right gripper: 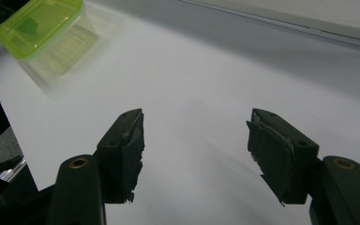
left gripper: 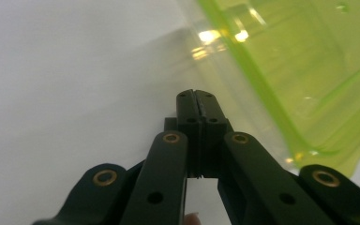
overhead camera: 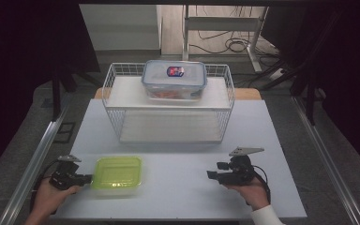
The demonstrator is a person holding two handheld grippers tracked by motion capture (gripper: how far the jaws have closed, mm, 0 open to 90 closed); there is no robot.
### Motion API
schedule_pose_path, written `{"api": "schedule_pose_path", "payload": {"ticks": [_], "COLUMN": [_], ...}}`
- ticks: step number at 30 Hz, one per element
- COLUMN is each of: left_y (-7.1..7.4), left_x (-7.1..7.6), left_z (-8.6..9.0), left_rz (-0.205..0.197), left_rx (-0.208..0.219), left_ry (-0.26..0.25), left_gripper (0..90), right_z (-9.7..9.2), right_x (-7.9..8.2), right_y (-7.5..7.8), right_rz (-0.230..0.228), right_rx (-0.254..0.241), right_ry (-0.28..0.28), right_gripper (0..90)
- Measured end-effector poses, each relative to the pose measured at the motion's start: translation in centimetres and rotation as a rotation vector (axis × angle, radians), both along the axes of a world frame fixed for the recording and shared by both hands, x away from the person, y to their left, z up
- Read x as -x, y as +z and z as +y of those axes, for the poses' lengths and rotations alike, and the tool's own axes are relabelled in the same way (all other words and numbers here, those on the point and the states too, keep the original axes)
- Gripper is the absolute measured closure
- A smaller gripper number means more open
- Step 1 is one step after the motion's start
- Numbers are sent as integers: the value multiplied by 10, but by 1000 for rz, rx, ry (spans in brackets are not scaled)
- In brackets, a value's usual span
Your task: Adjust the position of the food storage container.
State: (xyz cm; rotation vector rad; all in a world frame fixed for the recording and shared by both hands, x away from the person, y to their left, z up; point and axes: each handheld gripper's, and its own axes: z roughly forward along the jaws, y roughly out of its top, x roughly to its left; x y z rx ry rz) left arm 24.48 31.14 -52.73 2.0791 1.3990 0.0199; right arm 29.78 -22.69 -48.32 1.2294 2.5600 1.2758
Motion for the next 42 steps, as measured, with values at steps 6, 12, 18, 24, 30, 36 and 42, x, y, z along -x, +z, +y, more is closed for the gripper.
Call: {"api": "schedule_pose_path", "payload": {"ticks": [6,12,18,24,30,36,42], "left_y": [2,2,5,5,8,7,5], "left_x": [-6,-17,-23,-29,-36,-41,-48], "left_z": [-16,-38,-59,-77,-103,-121,-142], "left_rz": [-5,-2,-4,-8,-9,-9,-5], "left_rx": [3,2,17,9,1,17,29], "left_ry": [-35,-73,-106,-134,-177,-205,-220], "left_gripper": [900,900,900,900,900,900,900], "right_z": [-3,-2,-2,-2,-2,-2,-3], "right_x": [1,1,1,1,1,1,1], "right_y": [1,1,0,1,1,1,1], "right_rz": [0,1,1,0,3,3,3], "right_rx": [-3,-1,-1,-1,-2,-2,-4], "right_ry": [-6,-3,-3,0,-1,0,1], "right_gripper": [363,362,361,361,361,361,360]}}
